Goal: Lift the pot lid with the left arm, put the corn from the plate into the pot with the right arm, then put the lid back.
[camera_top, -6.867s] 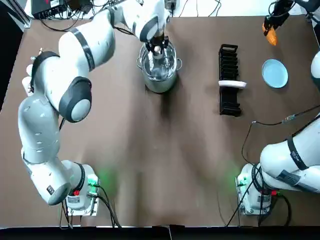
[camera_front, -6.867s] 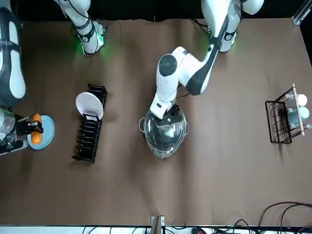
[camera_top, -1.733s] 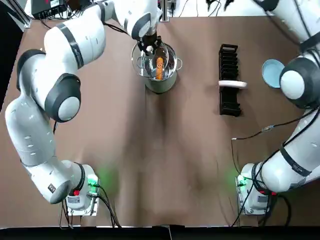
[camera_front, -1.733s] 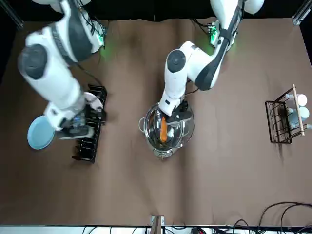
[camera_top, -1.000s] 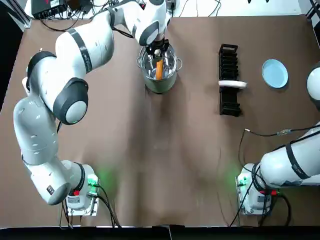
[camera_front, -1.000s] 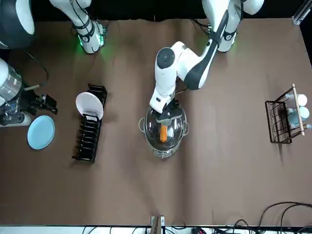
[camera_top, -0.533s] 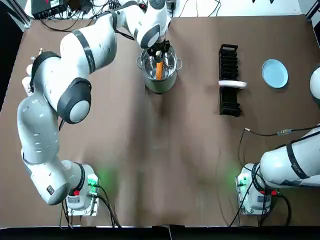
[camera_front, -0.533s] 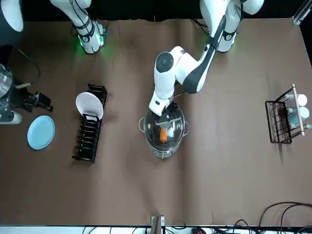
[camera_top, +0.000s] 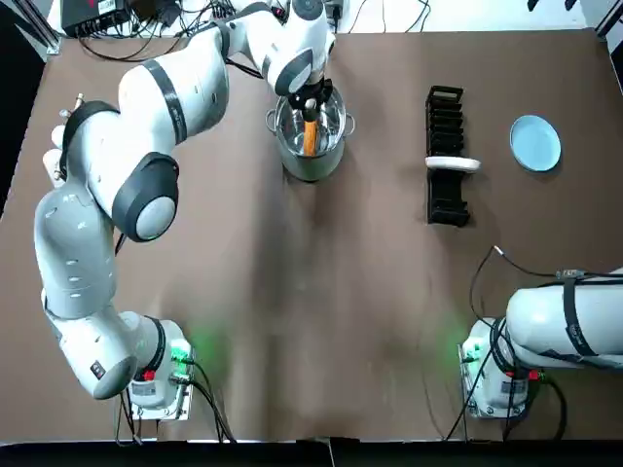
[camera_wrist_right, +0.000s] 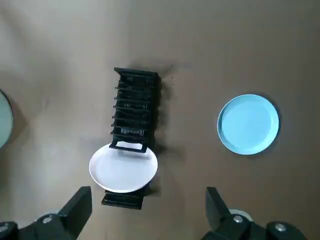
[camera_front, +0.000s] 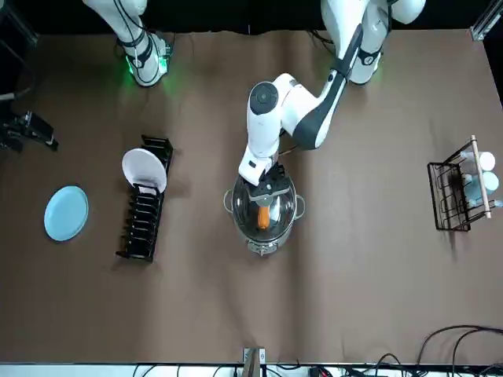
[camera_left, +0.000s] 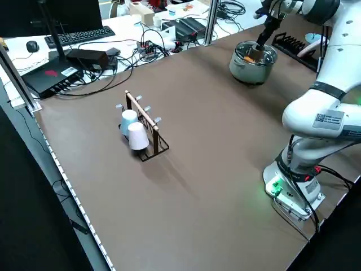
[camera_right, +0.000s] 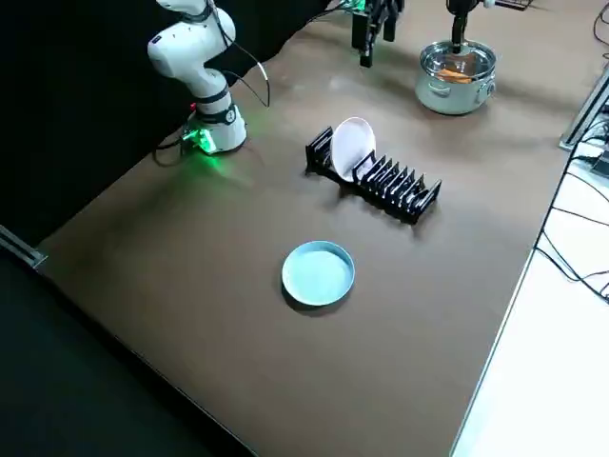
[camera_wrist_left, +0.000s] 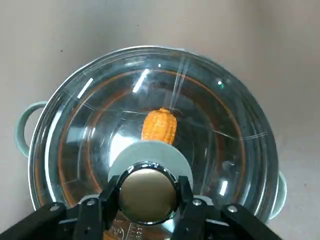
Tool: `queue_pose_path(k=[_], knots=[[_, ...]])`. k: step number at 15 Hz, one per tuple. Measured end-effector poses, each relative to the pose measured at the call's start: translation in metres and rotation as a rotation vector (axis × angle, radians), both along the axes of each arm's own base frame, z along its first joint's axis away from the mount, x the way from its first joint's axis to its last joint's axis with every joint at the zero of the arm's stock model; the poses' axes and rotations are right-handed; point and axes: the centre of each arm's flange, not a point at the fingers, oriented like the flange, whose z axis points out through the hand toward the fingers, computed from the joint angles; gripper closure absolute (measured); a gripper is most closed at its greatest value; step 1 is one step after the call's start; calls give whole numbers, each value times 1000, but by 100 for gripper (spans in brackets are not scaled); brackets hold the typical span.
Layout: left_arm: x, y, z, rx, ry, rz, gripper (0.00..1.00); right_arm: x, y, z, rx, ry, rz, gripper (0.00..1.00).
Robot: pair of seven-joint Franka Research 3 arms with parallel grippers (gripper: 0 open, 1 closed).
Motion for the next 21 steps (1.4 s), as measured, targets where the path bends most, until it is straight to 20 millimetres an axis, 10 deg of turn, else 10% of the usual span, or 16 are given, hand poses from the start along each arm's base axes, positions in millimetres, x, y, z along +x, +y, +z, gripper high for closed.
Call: queue_pose_path(k=[16, 21], knots=[[3, -3, 0, -20, -16, 15, 44, -46, 15, 47, -10, -42, -201, 0], [4, -4, 5, -27, -23, 17, 3, -53, 19, 51, -11, -9, -210, 0]])
